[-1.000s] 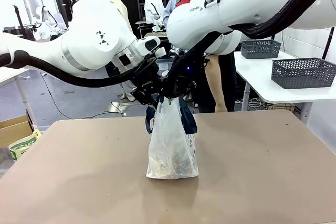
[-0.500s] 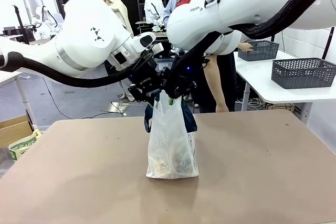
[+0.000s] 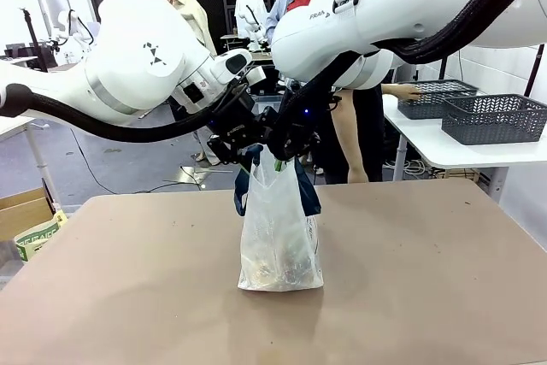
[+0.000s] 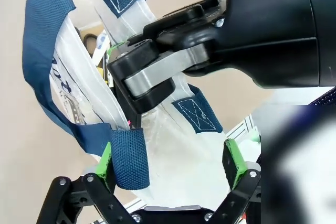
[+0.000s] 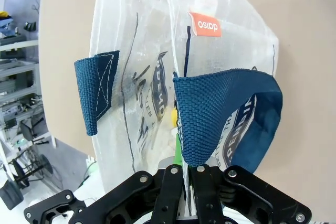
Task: Transfer purchased items from the store into the shopping bag.
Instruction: Move the Reusable shopping bag to the right side of the table.
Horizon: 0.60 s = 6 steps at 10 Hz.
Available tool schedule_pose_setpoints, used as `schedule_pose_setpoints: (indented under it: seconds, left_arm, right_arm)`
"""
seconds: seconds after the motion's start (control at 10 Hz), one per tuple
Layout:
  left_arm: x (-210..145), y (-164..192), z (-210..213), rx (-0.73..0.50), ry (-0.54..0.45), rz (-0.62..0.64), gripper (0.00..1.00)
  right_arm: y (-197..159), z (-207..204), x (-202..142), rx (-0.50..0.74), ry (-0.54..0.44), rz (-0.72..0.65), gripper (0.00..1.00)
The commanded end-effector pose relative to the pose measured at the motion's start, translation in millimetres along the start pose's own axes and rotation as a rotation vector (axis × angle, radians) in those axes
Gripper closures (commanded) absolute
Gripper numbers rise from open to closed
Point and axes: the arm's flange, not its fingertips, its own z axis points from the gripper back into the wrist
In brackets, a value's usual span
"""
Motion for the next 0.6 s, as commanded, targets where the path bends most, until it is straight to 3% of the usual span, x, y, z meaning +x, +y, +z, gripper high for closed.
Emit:
schedule_pose_setpoints:
  seconds: [0.0,0.5]
  left_arm:
    - [-8.4,1.0,0.9,-0.037,-0.019,-0.020,0.00]
    - [-8.6,-11.9,9.1,-0.017,-0.037,-0.044,0.00]
  right_arm:
    - [3.3,-0.9,3.3,0.020,-0.022,-0.025,1.00]
    - [4.9,-0.5,4.6,0.024,-0.031,-0.015,1.00]
